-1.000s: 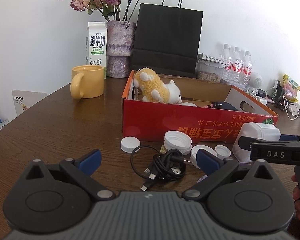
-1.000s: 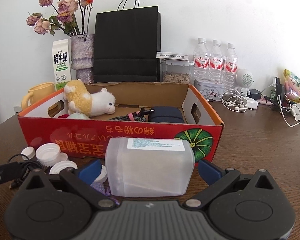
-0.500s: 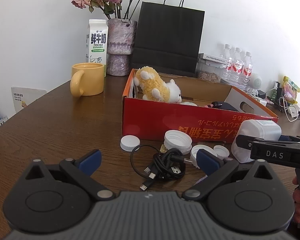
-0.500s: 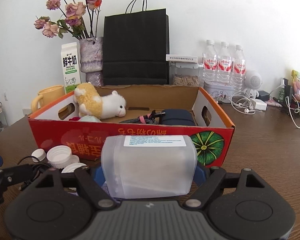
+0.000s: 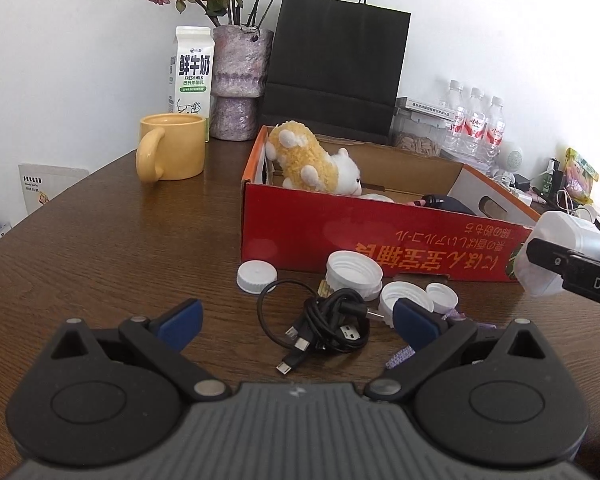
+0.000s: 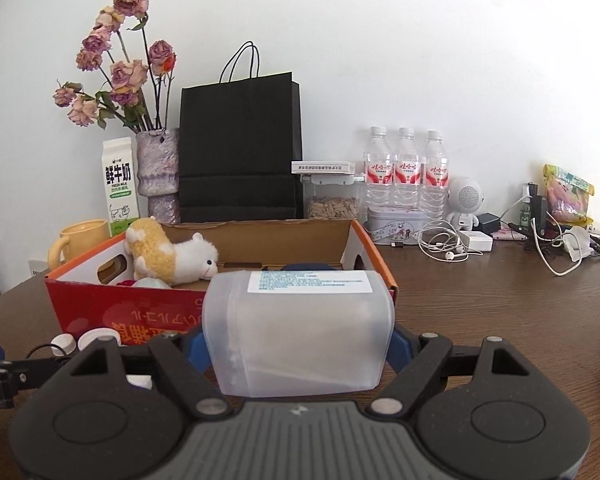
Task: Organize objects
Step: 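Grasp the black cable with left tool while right tool holds the container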
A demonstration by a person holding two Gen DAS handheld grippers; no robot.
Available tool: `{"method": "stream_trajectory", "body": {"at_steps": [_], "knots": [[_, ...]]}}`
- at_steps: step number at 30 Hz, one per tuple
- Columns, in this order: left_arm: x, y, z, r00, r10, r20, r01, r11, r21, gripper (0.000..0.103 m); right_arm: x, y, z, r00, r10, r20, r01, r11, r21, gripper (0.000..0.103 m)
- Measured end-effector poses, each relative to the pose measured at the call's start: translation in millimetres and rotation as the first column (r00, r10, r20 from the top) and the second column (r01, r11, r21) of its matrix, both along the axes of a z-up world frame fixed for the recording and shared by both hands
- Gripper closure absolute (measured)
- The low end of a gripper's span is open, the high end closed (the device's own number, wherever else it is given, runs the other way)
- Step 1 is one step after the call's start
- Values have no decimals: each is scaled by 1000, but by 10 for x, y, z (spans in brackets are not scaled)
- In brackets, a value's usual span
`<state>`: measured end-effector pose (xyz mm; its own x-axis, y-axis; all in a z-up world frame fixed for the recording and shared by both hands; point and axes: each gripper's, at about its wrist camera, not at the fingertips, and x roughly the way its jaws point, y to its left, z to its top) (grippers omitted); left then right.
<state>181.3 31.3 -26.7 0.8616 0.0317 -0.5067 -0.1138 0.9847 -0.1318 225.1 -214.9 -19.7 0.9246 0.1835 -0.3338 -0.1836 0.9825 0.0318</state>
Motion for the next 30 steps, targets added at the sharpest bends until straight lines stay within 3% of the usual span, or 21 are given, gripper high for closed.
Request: {"method": "stream_trajectory", "body": {"at_steps": [13, 17, 22, 27, 30], "knots": [[86, 24, -49, 998, 12, -59, -13, 1000, -14, 0, -85, -210, 13, 999, -12, 29, 11, 1000, 28, 22], [-35, 6, 10, 999, 35, 28, -35, 999, 3, 2, -137, -155, 10, 999, 18, 39, -19, 1000, 13, 22], [-183, -166, 103, 989, -24, 146, 10, 996, 92, 19, -177, -111, 13, 998, 39, 44, -40, 999, 7, 22], [-98, -243, 104, 992, -68, 108, 55, 991, 120, 49, -213, -94, 10, 997, 52, 49, -52, 999, 4, 22], [-27, -232, 71, 996, -73, 60, 67, 992, 103, 58, -230, -87, 13, 997, 58, 54, -59, 998, 2, 22]]}}
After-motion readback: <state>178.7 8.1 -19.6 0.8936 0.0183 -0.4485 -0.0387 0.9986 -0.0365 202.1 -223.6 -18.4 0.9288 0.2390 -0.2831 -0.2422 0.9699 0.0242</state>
